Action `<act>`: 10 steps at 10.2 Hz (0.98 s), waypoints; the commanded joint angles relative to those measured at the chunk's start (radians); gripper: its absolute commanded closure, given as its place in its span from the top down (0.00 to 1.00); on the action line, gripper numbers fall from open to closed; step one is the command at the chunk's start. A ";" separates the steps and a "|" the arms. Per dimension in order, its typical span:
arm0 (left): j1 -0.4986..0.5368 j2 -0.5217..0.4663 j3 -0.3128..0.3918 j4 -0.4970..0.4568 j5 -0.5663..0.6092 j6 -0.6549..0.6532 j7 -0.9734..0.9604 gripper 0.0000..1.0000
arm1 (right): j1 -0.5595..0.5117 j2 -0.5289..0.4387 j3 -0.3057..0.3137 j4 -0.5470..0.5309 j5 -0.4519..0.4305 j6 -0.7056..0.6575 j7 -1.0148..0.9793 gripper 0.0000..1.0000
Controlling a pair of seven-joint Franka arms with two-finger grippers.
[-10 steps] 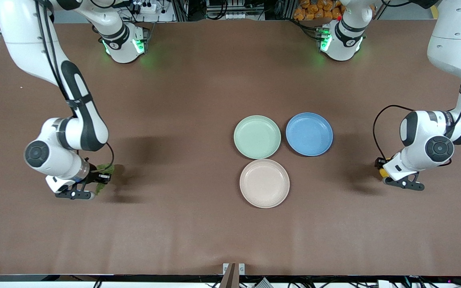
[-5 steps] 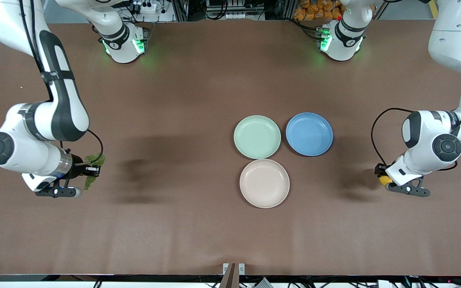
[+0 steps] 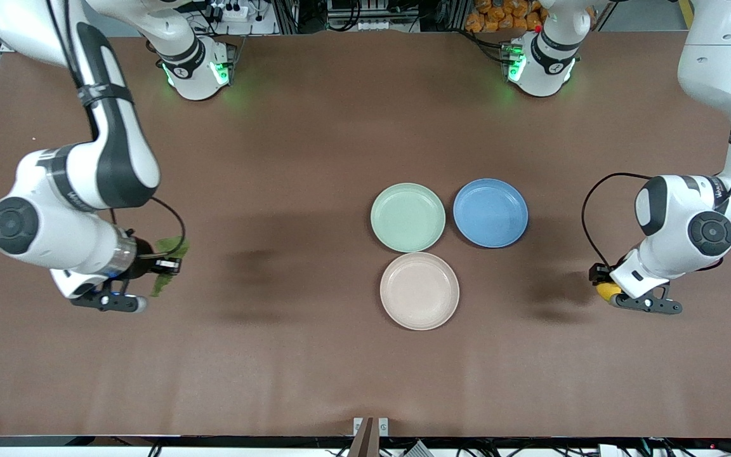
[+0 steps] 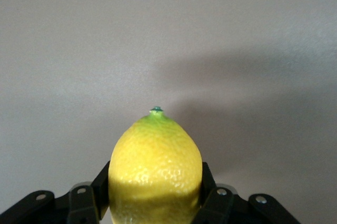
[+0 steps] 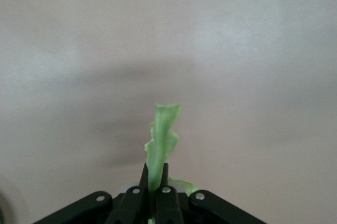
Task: Place lemon and lettuce in plates
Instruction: 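Carry the lettuce with the right gripper over the mint-green plate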
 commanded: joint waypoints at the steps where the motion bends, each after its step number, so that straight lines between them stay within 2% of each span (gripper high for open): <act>1: -0.001 -0.017 -0.017 0.006 -0.022 -0.008 -0.044 0.00 | 0.077 0.007 0.004 0.025 0.013 -0.022 0.146 0.00; 4: -0.004 -0.016 -0.038 0.023 -0.022 -0.008 -0.116 0.00 | 0.212 0.017 0.006 0.048 0.013 -0.006 0.365 0.00; 10: -0.006 -0.016 -0.046 0.025 -0.022 -0.008 -0.152 0.00 | 0.508 0.107 0.007 0.046 0.010 0.223 0.808 0.00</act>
